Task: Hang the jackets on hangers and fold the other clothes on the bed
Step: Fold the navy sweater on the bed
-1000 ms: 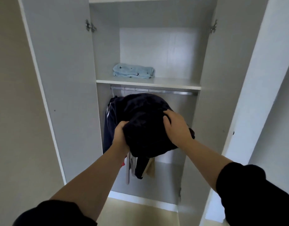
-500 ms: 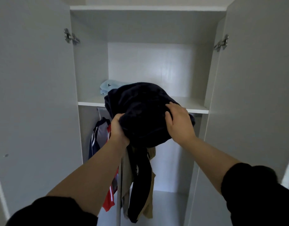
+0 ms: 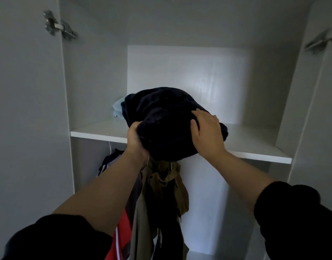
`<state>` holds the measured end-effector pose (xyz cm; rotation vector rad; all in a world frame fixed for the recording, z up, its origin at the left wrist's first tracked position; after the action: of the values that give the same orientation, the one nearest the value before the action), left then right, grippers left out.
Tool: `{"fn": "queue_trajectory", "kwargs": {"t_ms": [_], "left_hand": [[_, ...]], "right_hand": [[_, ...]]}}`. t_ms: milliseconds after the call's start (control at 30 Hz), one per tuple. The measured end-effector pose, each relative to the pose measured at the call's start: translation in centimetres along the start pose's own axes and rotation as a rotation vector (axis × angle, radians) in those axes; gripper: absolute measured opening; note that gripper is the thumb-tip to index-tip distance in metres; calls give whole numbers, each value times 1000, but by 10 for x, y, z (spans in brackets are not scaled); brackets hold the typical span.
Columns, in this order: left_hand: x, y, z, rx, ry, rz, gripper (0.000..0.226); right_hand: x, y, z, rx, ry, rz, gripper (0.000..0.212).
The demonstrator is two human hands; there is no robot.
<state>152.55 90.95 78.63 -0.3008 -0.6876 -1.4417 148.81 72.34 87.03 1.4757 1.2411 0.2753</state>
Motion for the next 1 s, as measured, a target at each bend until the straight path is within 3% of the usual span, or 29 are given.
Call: {"fn": "queue_trajectory", "kwargs": {"t_ms": [133, 233, 433, 533, 633, 733, 800, 900, 1000], "left_hand": [[-34, 50, 17, 15, -2, 19, 40], [-57, 84, 41, 10, 54, 20, 39], [-108, 148, 84, -227, 433, 64, 48], [-137, 172, 95, -344, 583, 69, 55], [-160, 183, 114, -389, 821, 90, 50], [-172, 198, 155, -303, 1280, 178, 19], [-163, 204, 185, -250, 1561, 218, 11], [-112, 210, 233, 27, 1918, 220, 30], [-55, 209, 235, 219, 2125, 50, 46]], "right_hand": [[47, 29, 7, -61, -26, -39, 39], [80, 51, 8, -74, -60, -44, 41], [139, 92, 11, -33, -38, 4, 39], [149, 109, 12, -29, -28, 114, 42], [153, 123, 33, 119, 21, 146, 41], [185, 126, 58, 323, 167, -110, 41], [202, 124, 57, 328, 203, -209, 39], [213, 126, 47, 286, 219, -197, 37], [225, 130, 35, 269, 187, -175, 36]]}}
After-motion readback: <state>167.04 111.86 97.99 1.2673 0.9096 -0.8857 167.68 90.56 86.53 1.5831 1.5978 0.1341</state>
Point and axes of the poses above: each hand's wrist, its own y-axis towards the middle knuckle, its own x-axis out of the palm, z = x × y, the point moved 9 cm from there along y, towards the middle knuckle, and after that the axes turned 14 degrees about y, right-handed, at the moved point
